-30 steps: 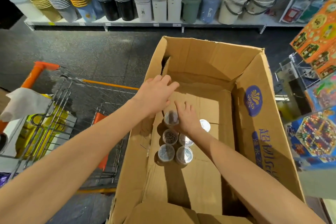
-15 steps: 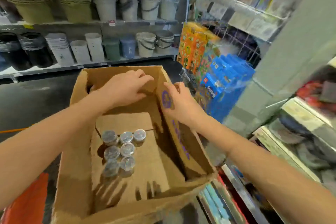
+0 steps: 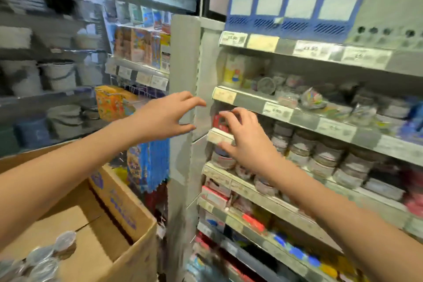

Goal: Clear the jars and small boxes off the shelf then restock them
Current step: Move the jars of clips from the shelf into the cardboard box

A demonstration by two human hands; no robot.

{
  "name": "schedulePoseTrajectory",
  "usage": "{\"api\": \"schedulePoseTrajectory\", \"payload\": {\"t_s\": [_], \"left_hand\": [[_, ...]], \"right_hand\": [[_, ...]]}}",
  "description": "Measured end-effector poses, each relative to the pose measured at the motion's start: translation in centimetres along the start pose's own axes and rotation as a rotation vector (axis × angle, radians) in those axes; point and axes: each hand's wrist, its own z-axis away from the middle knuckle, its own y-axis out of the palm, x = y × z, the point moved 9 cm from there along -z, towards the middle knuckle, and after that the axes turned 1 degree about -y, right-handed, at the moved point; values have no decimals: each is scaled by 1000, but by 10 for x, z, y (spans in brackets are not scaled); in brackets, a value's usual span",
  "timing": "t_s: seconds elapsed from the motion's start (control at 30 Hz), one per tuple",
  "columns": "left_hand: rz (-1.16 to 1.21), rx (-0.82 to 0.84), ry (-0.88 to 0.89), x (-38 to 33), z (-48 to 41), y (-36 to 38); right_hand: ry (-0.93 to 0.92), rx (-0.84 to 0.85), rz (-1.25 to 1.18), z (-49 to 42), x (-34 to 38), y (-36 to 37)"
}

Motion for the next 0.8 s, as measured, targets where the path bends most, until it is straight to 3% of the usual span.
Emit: {"api": "schedulePoseTrajectory", "payload": {"t_s": [0.37,0.8], "left_hand": [[124,-107,226,-123,-109,16],[130,-130,246,-120,-240,65]], "right_hand": [[276,-93,137,45,-117,-76],[460,-184,339,-3,-210,-64]]}}
